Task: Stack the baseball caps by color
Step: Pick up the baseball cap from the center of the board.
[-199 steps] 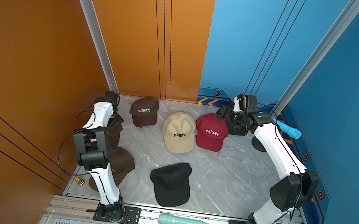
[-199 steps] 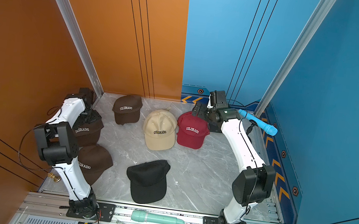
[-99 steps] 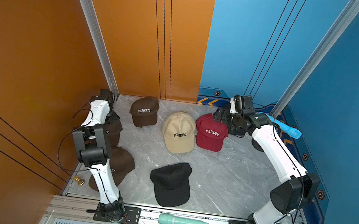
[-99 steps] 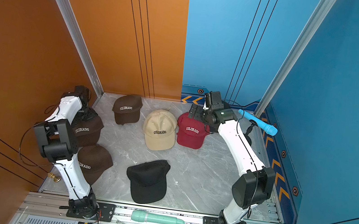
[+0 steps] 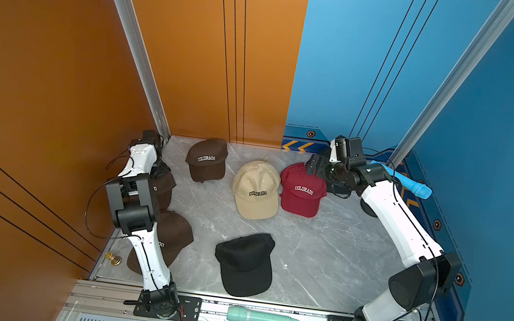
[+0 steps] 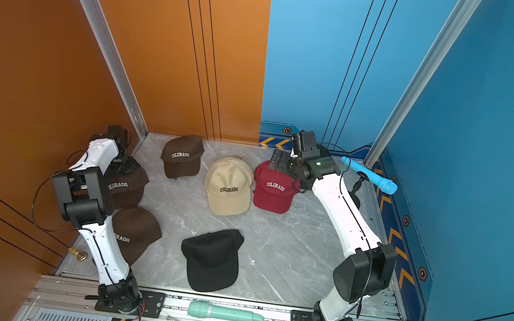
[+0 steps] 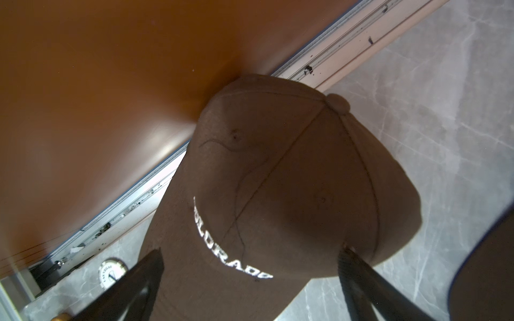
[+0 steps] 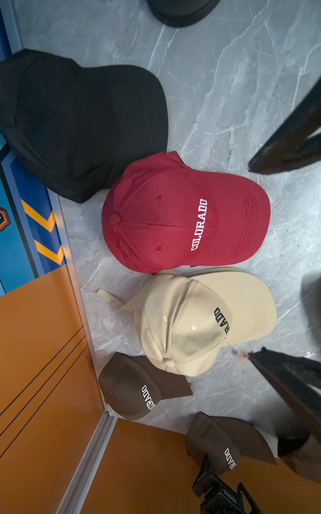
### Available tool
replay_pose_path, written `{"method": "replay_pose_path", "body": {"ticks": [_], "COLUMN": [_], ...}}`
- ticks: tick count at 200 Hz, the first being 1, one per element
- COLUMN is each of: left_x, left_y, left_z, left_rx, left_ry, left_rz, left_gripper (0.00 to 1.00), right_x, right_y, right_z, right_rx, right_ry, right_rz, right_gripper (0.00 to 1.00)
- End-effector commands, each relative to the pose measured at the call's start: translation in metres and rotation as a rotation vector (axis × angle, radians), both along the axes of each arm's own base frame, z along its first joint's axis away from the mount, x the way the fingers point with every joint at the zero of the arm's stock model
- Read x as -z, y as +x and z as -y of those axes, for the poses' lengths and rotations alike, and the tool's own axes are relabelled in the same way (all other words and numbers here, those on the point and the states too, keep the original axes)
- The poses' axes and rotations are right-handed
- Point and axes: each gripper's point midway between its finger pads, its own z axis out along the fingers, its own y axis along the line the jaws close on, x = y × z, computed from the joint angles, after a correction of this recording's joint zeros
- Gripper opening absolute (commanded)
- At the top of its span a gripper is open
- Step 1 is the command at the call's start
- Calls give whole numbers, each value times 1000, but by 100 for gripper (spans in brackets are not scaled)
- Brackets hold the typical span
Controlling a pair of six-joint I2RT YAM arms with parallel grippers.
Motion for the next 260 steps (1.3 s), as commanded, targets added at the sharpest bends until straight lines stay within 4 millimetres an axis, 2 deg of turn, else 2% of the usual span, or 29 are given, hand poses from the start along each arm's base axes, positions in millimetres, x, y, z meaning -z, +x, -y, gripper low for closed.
{"method": "replay_pose_path", "body": {"ticks": [1,23,26,49,82,113,136,158,169,201,228,260], "left_x": [17,19,19,22,23,22,15,-1,-10,-28,-29,-28], "left_y": [-2,-1,-1,-2,-3,-4,-4,-4,-6,-13,-19,-22], "left_z": [3,7,7,11,18,26,34,40,40,31,25,19], "left_rx": [-7,7,9,24,38,53,71,90,94,99,94,95], "left_ry": [-37,-36,-34,-26,-28,-22,-14,11,24,56,48,50], "left_rz": [-34,-45,-47,-62,-72,-77,-70,-45,-32,-15,-15,-27], "left_gripper": [93,88,83,67,29,0,0,9,16,23,46,84], "right_x": [-15,-15,-14,-12,-10,-9,-10,-10,-9,-8,-6,-6], "right_y": [-8,-9,-10,-13,-18,-21,-24,-27,-27,-29,-29,-28], "right_z": [7,10,11,16,22,25,27,29,29,29,28,28], "right_rx": [31,38,40,50,61,67,66,64,64,61,62,65], "right_ry": [-9,-21,-23,-31,-39,-39,-40,-38,-39,-31,-22,-16], "right_rz": [14,17,15,13,8,8,10,9,9,10,11,13], "right_gripper": [100,100,100,100,100,100,100,100,100,100,100,100]}}
